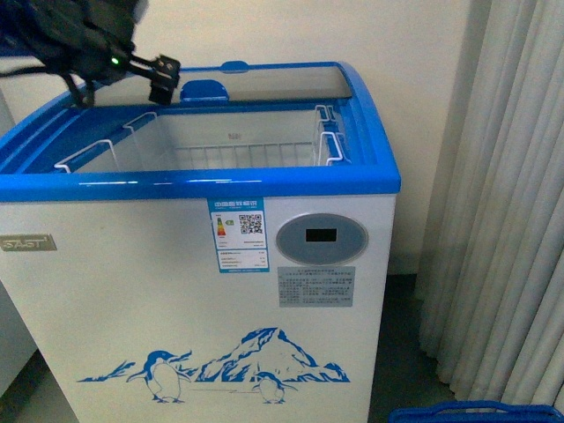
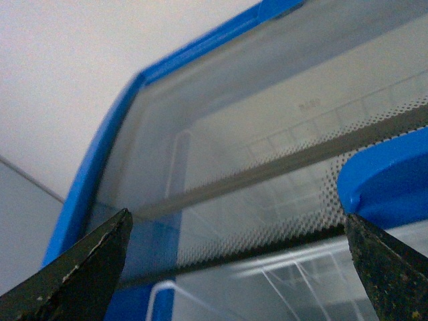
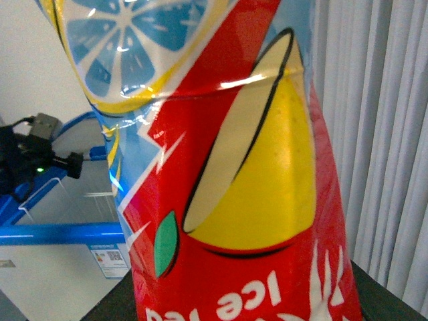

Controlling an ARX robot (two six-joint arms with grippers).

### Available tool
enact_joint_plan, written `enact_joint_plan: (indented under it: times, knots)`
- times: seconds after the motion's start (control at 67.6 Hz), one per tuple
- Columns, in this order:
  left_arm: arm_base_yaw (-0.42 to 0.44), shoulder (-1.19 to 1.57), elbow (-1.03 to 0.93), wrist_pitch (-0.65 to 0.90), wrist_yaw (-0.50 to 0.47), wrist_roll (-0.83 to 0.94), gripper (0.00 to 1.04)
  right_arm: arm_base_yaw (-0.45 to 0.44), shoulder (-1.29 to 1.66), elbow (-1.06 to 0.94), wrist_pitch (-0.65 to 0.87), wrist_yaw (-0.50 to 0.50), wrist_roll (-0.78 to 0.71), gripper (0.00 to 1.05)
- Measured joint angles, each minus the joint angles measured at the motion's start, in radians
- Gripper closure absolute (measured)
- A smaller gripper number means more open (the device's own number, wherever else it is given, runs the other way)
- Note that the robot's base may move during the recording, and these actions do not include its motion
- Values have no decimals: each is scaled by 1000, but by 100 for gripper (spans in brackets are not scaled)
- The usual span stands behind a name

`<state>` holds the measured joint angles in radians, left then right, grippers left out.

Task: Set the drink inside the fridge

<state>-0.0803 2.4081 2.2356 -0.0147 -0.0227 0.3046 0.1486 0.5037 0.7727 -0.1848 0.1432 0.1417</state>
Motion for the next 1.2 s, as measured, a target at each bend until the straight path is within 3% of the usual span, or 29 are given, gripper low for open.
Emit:
enact_joint_plan:
  times: [0.118,0.207,0.311,0.34,0.414,0.459,0.548,0.592,0.651,0.696,0.784,0.918,1.066,1.199]
  knots:
    - [11,-293,-380,72,107,-136,8,0,0,0,0,-1,0,63]
    - [-15,-576,-793,162,204,-220,8,0,0,0,0,-4,0,63]
    - [-42,-783,-1106,212,238,-292,8,0,0,0,0,-2,0,63]
    - [-44,-843,-1180,222,234,-301,8,0,0,0,0,-2,0,63]
    - [-55,-1011,-1406,454,28,-299,20,0,0,0,0,-1,0,63]
    - [-48,-1108,-1519,565,-48,-299,27,0,0,0,0,-1,0,63]
    - [-14,-1320,-1734,644,-61,-300,41,0,0,0,0,-3,0,63]
    - [-3,-1404,-1826,649,-60,-301,48,-31,52,53,-126,-79,-43,63]
    - [5,-1466,-1906,651,-56,-302,57,-98,159,213,-440,-234,-178,63]
    - [14,-1492,-1949,651,-40,-303,64,-109,245,307,-590,-286,-284,63]
    - [57,-1520,-2005,650,22,-302,78,-83,430,422,-691,-311,-525,63]
    - [76,-1608,-2060,644,23,-306,102,-16,807,636,-613,-175,-880,63]
    - [77,-1670,-2104,616,23,-303,102,40,1100,841,-584,10,-1127,63]
    - [77,-1743,-2137,579,23,-303,102,116,1338,1079,-559,136,-1236,63]
